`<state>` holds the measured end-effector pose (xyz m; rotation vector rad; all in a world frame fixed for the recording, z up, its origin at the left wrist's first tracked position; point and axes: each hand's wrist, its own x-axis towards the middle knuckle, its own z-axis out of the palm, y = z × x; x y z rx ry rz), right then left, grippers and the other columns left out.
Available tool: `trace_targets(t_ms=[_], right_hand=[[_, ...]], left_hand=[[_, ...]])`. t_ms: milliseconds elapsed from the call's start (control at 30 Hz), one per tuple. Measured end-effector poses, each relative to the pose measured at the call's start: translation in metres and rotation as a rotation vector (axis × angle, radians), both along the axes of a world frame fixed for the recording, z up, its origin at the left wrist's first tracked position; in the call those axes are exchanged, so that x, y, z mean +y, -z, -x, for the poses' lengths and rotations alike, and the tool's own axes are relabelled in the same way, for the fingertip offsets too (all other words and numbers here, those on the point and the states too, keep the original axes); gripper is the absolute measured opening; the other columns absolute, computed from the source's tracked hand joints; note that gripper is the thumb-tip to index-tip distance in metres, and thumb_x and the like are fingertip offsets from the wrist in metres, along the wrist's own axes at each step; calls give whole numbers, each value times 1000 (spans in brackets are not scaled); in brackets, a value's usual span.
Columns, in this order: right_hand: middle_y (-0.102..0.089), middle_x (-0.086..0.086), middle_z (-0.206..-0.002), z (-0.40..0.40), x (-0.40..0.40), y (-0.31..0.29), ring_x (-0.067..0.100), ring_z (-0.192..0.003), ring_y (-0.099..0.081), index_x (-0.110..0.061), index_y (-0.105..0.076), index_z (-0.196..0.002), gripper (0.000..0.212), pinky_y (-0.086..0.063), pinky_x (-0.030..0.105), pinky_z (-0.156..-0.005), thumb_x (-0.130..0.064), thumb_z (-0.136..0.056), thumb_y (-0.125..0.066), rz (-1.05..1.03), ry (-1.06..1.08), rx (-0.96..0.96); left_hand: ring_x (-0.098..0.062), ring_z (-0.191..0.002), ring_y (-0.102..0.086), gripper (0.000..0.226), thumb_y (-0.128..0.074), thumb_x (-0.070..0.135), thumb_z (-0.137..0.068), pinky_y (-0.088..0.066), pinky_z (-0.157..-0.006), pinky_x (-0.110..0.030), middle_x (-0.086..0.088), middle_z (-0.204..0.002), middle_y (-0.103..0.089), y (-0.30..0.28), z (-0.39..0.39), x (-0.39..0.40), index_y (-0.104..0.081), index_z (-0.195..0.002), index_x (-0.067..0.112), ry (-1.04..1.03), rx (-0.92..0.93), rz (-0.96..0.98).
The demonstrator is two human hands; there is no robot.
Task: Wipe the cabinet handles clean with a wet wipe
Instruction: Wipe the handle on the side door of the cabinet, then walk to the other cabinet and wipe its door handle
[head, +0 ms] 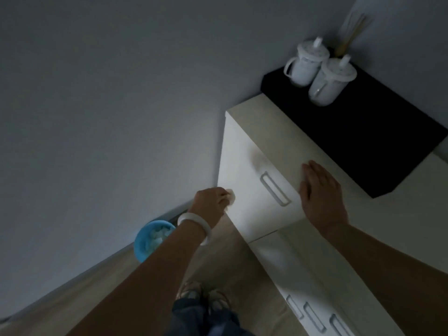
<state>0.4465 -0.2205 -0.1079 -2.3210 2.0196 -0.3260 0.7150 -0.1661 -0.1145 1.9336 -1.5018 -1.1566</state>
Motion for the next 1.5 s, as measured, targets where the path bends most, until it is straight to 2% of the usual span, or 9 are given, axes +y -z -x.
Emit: trace_targets(t_ms=[133, 333, 433, 500, 633, 733, 833, 1267, 1500], right_hand=[[-47, 13, -143, 1, 2, -2, 30, -132, -42, -7, -49, -135, 55, -36, 46, -105, -32, -91, -27, 10, -4, -23], [-57, 28, -117, -44, 8, -14, 45, -104, -55, 5, -60, -106, 39, -46, 53, -86, -15, -78, -41, -47, 49, -49], [-59, 23, -123, -123, 36, -16, 42, -112, -54, 1, -64, -108, 24, -43, 46, -95, -3, -84, -61, -42, -257, -175], [-63, 14, -119, -190, 69, -21, 29, -109, -59, -5, -63, -113, 25, -43, 30, -92, -8, -89, -62, -278, -508, -338], [-68, -3, -106, -324, 155, -38, 1, -86, -61, -15, -65, -112, 23, -42, 2, -74, -22, -90, -63, -711, -760, -490], [-68, -7, -104, -406, 238, -49, 5, -93, -63, -17, -65, -112, 26, -53, 27, -89, -30, -90, -63, -834, -942, -488], [-69, -5, -99, -477, 327, -54, 10, -91, -66, -18, -65, -110, 27, -56, 37, -85, -35, -89, -63, -902, -1082, -446], [-71, 10, -77, -674, 696, -66, 27, -77, -69, -4, -64, -78, 11, -58, 41, -71, -12, -85, -67, -1221, -1291, -339], [-64, 16, -81, -774, 823, -54, 21, -74, -66, -2, -56, -80, 12, -53, 24, -59, -4, -86, -65, -1531, -1276, -276]], left_hand=[[-26, -73, -70, 21, -56, 16, -94, -57, -69, -36, -14, -90, -73, -22, -20, 28, -66, -111, 10, -167, 27, 36], [-11, -62, -62, 22, -57, 12, -94, -50, -53, -11, -7, -89, -66, -37, -66, 99, -63, -115, 7, -431, 99, 33], [-16, -65, -63, 21, -57, 8, -93, -54, -58, -16, -8, -91, -66, -45, -96, 143, -64, -113, 7, -564, 87, 67], [-20, -72, -67, 22, -59, 9, -91, -59, -66, -28, -6, -92, -68, -48, -121, 177, -65, -112, 14, -645, 53, 86], [-9, -61, -63, 27, -58, 5, -90, -48, -50, -13, -1, -85, -65, -60, -174, 265, -64, -112, 19, -852, 84, 125], [-7, -57, -63, 28, -59, 4, -88, -50, -50, -16, 4, -78, -66, -71, -211, 346, -64, -106, 25, -1007, 64, 180], [-6, -55, -61, 26, -60, 5, -88, -51, -51, -18, 4, -76, -66, -75, -249, 434, -65, -107, 23, -1135, 54, 200], [-21, -73, -67, 32, -63, 13, -87, -58, -65, -40, -5, -88, -66, -78, -364, 786, -45, -114, 18, -1671, -85, 182], [-18, -77, -65, 20, -69, 31, -85, -58, -69, -39, -2, -87, -66, -44, -441, 904, -61, -98, 18, -1955, -58, 214]])
